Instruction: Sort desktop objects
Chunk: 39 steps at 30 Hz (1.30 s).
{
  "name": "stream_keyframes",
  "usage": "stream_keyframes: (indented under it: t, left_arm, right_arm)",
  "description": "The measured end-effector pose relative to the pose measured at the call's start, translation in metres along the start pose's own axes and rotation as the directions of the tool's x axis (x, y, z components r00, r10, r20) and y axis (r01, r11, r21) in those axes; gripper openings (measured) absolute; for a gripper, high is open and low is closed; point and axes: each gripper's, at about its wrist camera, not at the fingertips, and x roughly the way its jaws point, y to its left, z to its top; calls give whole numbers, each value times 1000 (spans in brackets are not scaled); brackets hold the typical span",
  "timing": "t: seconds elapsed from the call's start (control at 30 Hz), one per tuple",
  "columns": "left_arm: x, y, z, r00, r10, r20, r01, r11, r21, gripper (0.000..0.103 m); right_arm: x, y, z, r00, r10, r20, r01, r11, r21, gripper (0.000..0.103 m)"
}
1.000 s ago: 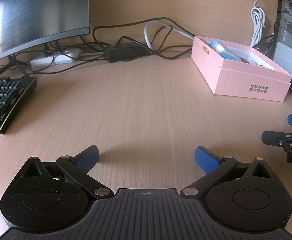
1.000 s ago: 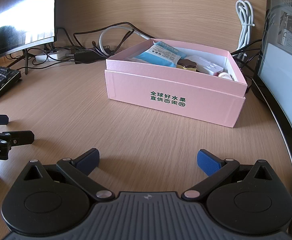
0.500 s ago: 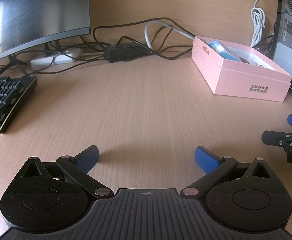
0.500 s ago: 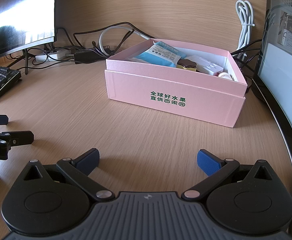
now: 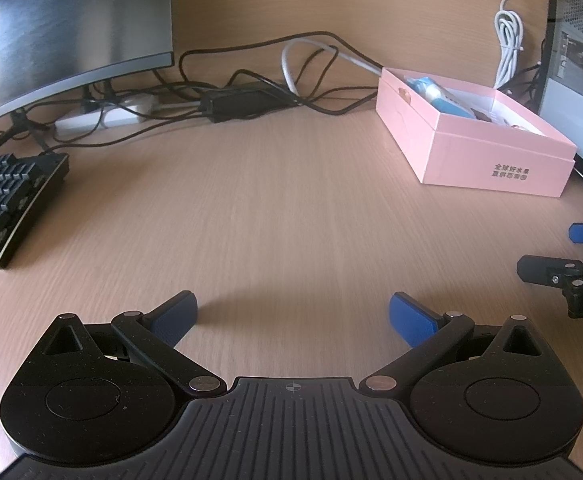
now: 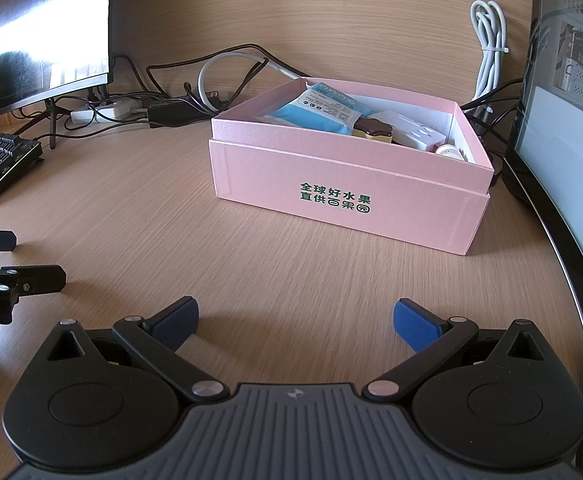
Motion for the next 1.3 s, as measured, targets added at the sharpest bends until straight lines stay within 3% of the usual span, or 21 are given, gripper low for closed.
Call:
stream_keyframes:
  t: [1.3]
  left_arm:
    - [0,-1,-1,1000,8,11,-7,1000,-8,103]
  right_arm:
    - [0,0,-1,1000,0,0,0,1000,0,103]
